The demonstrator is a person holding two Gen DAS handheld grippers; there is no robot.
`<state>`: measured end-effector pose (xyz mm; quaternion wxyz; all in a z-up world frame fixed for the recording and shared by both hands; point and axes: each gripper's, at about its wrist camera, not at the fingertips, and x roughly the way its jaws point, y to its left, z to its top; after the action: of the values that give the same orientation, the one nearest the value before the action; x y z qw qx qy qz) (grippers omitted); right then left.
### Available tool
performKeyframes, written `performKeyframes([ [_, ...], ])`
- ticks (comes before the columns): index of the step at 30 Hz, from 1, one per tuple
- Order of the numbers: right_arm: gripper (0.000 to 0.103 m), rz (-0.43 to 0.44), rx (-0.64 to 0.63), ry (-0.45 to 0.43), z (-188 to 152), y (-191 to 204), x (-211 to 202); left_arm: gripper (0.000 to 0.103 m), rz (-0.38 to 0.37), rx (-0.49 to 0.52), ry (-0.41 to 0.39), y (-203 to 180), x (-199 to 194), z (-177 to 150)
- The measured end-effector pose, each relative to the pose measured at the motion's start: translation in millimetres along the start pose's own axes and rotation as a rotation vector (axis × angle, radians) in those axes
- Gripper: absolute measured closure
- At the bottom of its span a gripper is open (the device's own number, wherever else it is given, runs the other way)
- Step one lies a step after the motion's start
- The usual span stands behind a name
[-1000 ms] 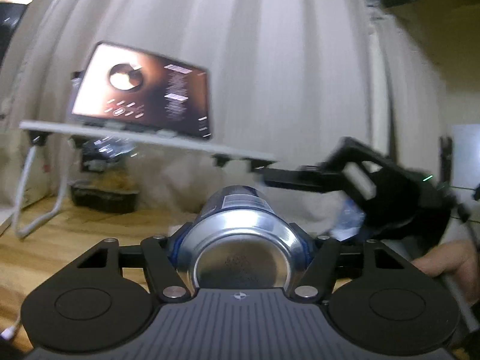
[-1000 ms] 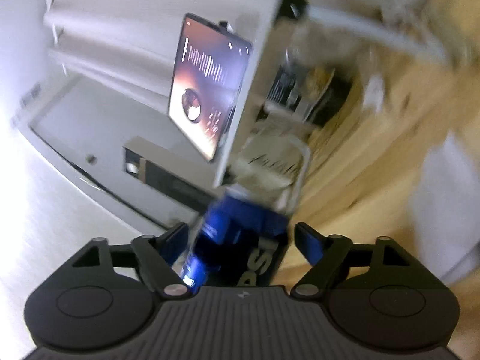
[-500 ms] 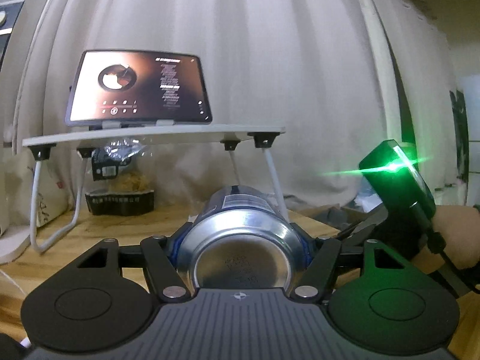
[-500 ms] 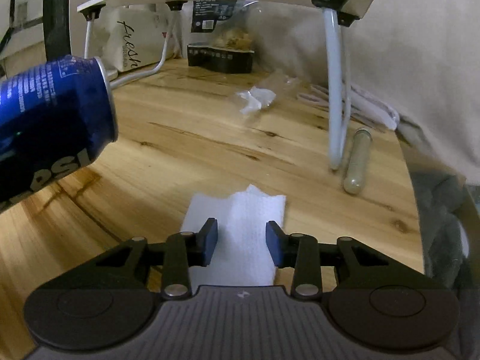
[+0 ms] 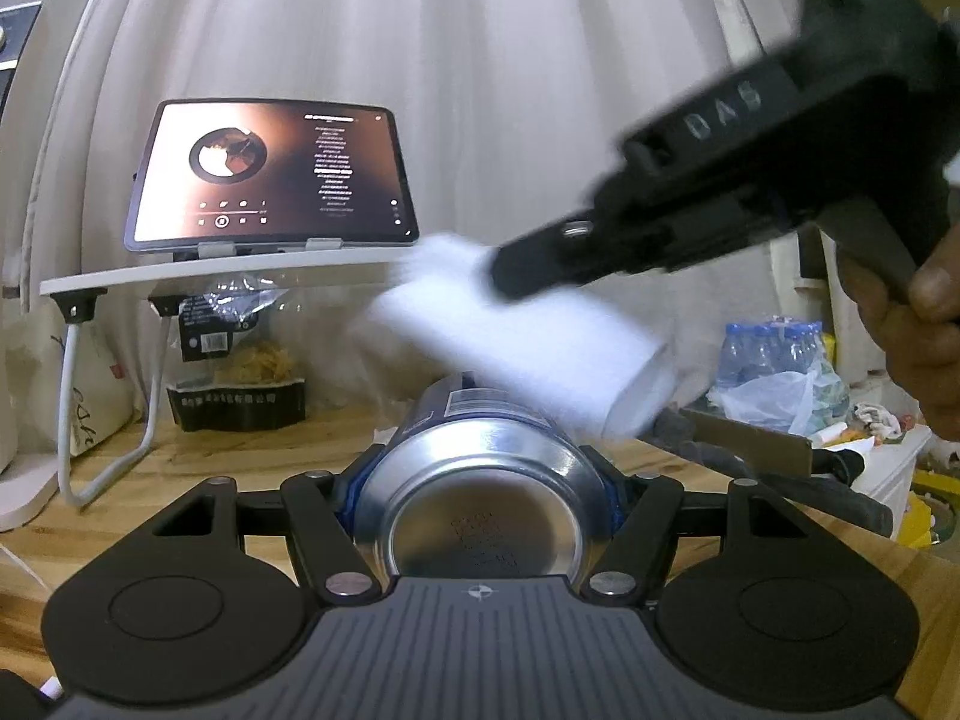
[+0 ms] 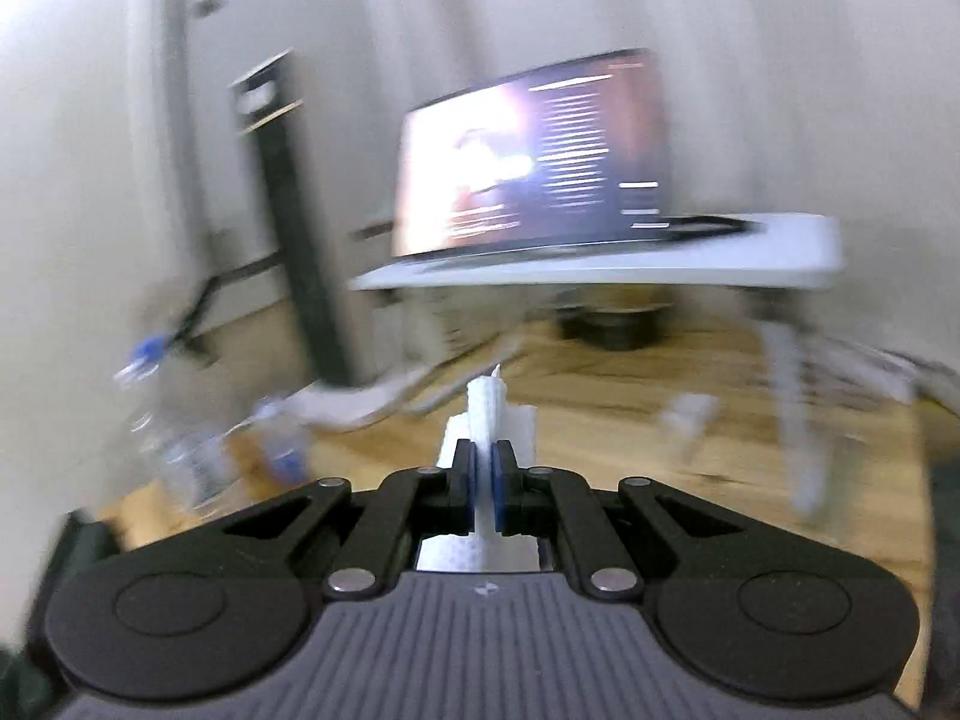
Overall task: Clean container
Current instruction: 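Rub the cloth in the right gripper over the can held by the left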
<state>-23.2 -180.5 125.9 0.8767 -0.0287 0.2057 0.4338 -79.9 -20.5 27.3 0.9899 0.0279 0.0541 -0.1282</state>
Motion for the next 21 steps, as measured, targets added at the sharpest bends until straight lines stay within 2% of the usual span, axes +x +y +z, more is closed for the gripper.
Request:
performKeyframes([
  [3,0.095,0.072,-0.086,0.080,-3.9,25.7,20.4,0.034,-0.008,-0.008,0.007,1.4,1.0,-0.1],
  [5,0.094,0.071,-0.140,0.100,-9.3,36.6,29.7,0.034,-0.015,-0.011,0.007,2.1,0.9,-0.2],
  [9,0.094,-0.065,-0.175,0.044,-13.6,32.6,34.6,0.034,-0.022,0.000,-0.002,0.2,-0.4,-0.1],
  [14,0.094,-0.188,-0.131,0.003,-14.8,-2.1,40.5,0.034,-0.020,-0.008,-0.002,0.9,-0.2,0.0],
  [19,0.094,-0.134,-0.050,-0.003,-26.0,-9.6,23.4,0.034,-0.017,-0.011,0.001,1.5,0.6,-0.4],
  [21,0.094,-0.070,-0.012,0.000,-30.6,-3.4,12.9,0.034,-0.016,-0.012,0.002,1.6,0.5,-0.6],
])
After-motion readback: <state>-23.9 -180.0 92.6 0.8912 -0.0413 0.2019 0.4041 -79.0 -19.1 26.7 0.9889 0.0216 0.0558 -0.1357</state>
